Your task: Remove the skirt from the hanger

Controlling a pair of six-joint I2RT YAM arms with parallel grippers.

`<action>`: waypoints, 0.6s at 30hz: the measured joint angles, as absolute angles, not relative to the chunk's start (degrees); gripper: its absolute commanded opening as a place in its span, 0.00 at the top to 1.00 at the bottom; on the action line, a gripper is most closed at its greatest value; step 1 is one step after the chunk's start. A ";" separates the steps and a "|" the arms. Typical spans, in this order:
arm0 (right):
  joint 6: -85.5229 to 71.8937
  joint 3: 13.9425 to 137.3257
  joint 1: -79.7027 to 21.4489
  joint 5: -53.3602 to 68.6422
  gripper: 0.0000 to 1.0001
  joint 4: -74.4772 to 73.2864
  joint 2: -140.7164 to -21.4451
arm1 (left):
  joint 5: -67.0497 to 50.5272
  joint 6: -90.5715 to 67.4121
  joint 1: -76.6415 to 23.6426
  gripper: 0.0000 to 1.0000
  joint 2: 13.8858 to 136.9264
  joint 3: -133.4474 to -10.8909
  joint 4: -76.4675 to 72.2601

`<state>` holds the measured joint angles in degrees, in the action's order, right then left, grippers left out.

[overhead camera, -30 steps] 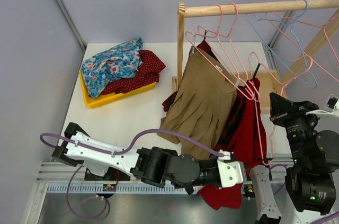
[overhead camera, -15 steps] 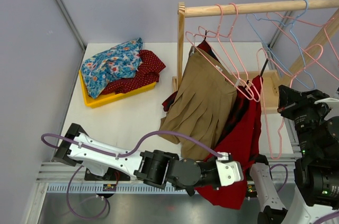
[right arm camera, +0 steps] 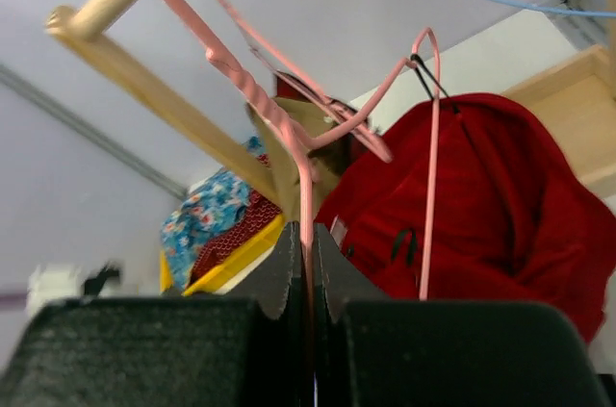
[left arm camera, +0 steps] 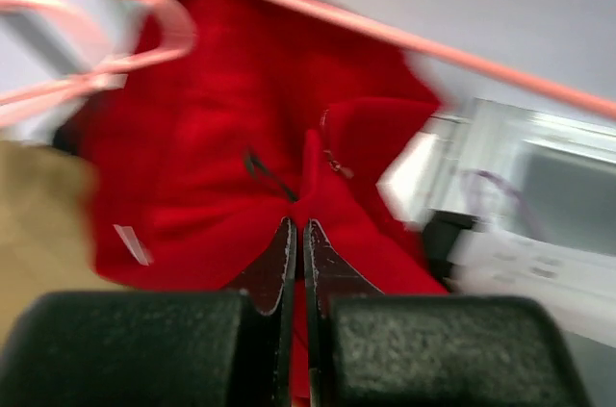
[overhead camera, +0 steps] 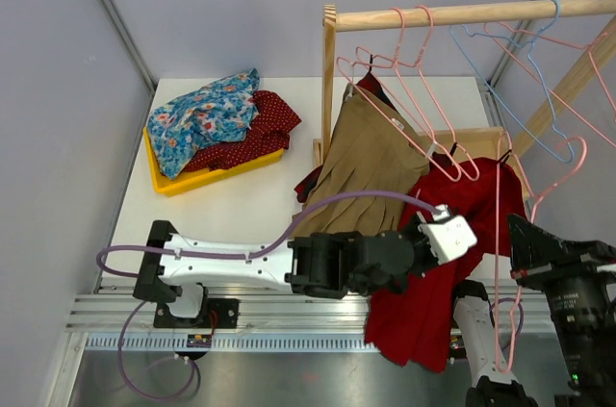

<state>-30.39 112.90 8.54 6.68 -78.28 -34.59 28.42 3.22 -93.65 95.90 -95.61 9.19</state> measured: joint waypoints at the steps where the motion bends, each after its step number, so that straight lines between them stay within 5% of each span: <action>1: -31.14 115.07 8.58 8.49 1.00 -79.18 -34.65 | 30.37 4.05 -92.92 1.00 95.81 -96.07 9.85; 10: -39.53 120.57 9.21 37.32 1.00 -80.29 -34.44 | 46.11 8.40 -89.49 1.00 84.20 -90.28 16.53; 18: -40.23 119.48 9.47 55.33 1.00 -79.79 -32.69 | 56.90 9.76 -88.95 1.00 57.74 -80.86 19.90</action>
<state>-40.23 119.48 9.47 55.33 -79.79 -32.69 56.90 9.76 -88.95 57.74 -80.86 19.90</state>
